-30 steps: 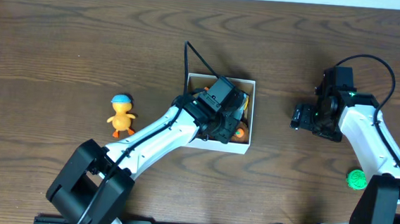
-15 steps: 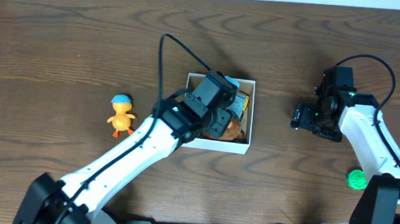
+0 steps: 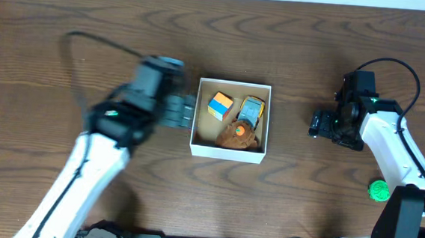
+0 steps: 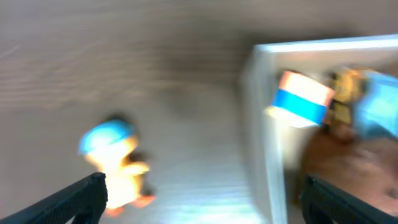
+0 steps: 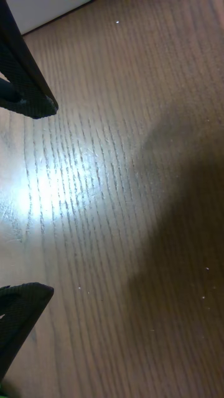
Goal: Pack container
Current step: 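Move the left gripper back and grasp the orange duck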
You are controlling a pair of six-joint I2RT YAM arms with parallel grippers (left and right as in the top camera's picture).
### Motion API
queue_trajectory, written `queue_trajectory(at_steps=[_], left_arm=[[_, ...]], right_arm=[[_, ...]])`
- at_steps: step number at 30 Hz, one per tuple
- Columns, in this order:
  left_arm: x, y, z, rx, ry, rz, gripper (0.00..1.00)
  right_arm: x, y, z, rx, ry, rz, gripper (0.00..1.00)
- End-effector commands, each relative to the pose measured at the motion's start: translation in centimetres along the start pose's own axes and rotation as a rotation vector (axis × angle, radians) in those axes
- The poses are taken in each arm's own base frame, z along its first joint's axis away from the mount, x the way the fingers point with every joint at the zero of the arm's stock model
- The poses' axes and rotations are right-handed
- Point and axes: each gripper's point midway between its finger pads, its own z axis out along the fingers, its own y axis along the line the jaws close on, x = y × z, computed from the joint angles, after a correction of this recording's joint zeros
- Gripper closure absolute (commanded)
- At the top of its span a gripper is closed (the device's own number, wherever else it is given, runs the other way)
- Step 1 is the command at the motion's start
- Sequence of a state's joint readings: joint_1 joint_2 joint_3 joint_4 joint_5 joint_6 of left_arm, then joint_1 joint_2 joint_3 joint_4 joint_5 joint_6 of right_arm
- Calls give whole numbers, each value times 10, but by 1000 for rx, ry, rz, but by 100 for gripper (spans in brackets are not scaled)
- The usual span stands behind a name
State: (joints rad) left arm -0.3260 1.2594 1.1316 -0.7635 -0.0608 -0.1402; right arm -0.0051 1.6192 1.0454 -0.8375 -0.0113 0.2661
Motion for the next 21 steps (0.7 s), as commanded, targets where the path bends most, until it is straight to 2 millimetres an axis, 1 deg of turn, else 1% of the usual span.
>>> queue_trajectory(at_steps=[1, 3, 4, 6, 8, 14, 17, 19, 21], left_arm=[[9, 49, 2, -94, 40, -175, 2], [16, 64, 9, -102, 80, -231, 2], [22, 76, 18, -122, 119, -264, 2], [30, 88, 30, -146, 171, -297, 2], [40, 97, 45, -150, 234, -327, 2], [72, 109, 91, -156, 409, -341, 2], [88, 108, 111, -158, 485, -340, 2], [100, 104, 123, -138, 539, -346, 2], [110, 103, 132, -136, 584, -348, 2]], right_arm=[[-3, 1, -2, -6, -6, -10, 13], [-3, 1, -2, -6, -6, -10, 13], [-3, 1, -2, -6, -6, -10, 13], [-3, 1, -2, -6, -6, -10, 13], [-2, 1, -2, -6, -5, -10, 13], [-3, 1, -2, -6, -6, -10, 13], [-3, 1, -2, -6, -6, -10, 13], [-2, 1, -2, -6, -5, -10, 13], [-2, 1, -2, -6, -5, -10, 13]])
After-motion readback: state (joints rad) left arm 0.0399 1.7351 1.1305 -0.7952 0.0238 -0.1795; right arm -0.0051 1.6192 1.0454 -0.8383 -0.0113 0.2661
